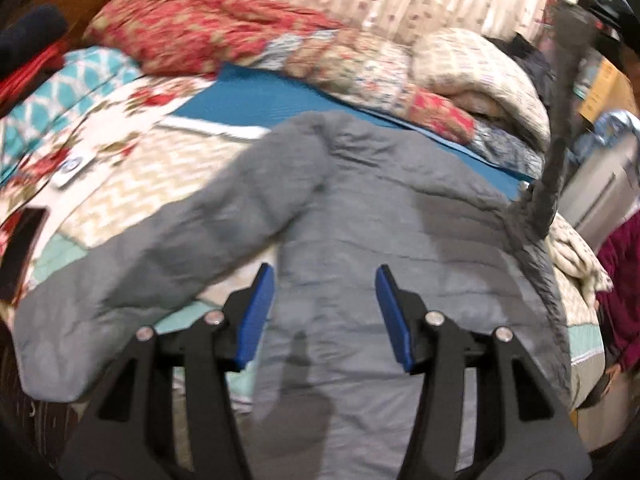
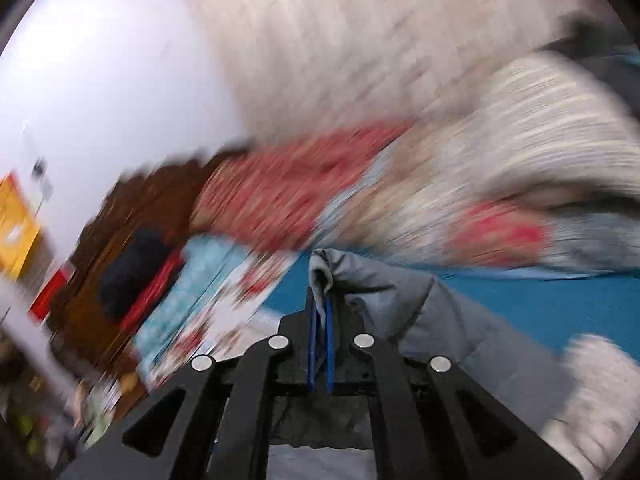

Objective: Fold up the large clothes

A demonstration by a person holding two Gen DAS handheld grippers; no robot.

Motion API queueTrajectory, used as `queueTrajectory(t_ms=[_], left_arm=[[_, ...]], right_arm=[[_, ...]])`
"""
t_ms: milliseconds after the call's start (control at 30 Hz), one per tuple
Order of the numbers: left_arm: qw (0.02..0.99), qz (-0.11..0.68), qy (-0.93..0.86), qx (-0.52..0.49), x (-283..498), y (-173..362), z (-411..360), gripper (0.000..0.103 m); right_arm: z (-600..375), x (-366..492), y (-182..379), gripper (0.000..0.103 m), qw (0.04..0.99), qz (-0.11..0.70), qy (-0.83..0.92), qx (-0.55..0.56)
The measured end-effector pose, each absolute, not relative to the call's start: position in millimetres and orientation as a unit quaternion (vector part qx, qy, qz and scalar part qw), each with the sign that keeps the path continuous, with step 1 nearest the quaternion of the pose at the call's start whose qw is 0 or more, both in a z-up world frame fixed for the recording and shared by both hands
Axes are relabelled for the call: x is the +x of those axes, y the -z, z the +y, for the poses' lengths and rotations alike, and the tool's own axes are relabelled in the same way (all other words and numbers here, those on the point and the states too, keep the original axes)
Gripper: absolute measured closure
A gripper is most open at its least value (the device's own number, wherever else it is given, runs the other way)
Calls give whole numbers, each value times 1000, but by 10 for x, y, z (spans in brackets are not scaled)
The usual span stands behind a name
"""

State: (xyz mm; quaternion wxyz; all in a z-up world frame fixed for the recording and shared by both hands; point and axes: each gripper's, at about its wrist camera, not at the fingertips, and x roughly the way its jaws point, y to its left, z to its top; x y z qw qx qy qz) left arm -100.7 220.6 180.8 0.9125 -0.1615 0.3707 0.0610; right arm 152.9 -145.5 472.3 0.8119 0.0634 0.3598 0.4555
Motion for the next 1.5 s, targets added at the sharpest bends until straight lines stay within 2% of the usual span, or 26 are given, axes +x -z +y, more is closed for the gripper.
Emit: queueTrajectory(t_ms=[67, 133, 200, 300, 333, 400, 433, 467, 567, 700, 800, 933, 1000, 1033, 1067, 1100, 1200, 1300, 1400, 1500], left_arm=[[910, 374, -76, -161, -1056, -1776, 2349, 52], [908, 378, -87, -160, -1085, -1743, 2454, 52], [907, 380, -88, -159, -1084, -1732, 2501, 52], [909, 381, -71, -155, -917, -1752, 2460, 52], [911, 380, -62, -151, -809, -1767, 2398, 52], [914, 379, -43, -140, -548, -1797, 2259, 52], [914, 381, -32, -135, -377, -1814, 2166, 52], [914, 383, -19, -135, -214, -1839, 2062, 52], [915, 374, 17, -152, 92, -1958, 1777, 52], [930, 345, 43, -119, 281, -2129, 1364, 52], [926, 366, 18, -92, 449, -1954, 1351, 45], [901, 421, -46, -98, 726, -1493, 1679, 45], [888, 443, -52, -113, 852, -1263, 1801, 45], [886, 449, -44, -111, 905, -1175, 1819, 45], [884, 454, -37, -104, 963, -1094, 1811, 45], [880, 465, -37, -85, 1102, -968, 1760, 46], [880, 471, -16, -50, 1611, -741, 1634, 53], [884, 465, -54, 1, 2084, -724, 1442, 53], [878, 474, -59, -25, 2328, -716, 1488, 53], [877, 475, -51, -51, 2232, -741, 1561, 53]], right_arm=[[-711, 1619, -4350, 84, 801, 374, -468, 16], [-372, 1686, -4016, 84, 779, 403, -481, 14], [-267, 1730, -3752, 84, 757, 427, -493, 28], [-536, 1738, -3687, 82, 759, 415, -502, 11], [-724, 1746, -3698, 77, 765, 401, -503, 9], [-1017, 1645, -3708, 44, 795, 364, -485, -18], [-1114, 1626, -3687, 18, 811, 355, -463, -35], [-1156, 1607, -3659, 13, 816, 355, -453, -47], [-1296, 1602, -3756, 13, 826, 339, -446, -59], [-1911, 1811, -3718, 13, 853, 336, -400, -8], [-2559, 2055, -3154, 13, 877, 372, -305, 12], [-3161, 2396, -2052, 13, 835, 495, -226, 78], [-3253, 2508, -1737, 13, 810, 527, -232, 115], [-3226, 2580, -1583, 17, 792, 546, -244, 125], [-3176, 2633, -1479, 44, 779, 561, -250, 128], [-3120, 2731, -1347, 52, 770, 576, -247, 123], [-3113, 3052, -1213, 55, 824, 544, -149, 49], [-3201, 3123, -1301, 53, 854, 505, -106, 65], [-3271, 2938, -1497, 51, 863, 478, -146, 75], [-3374, 2594, -1788, 46, 882, 433, -174, 69]])
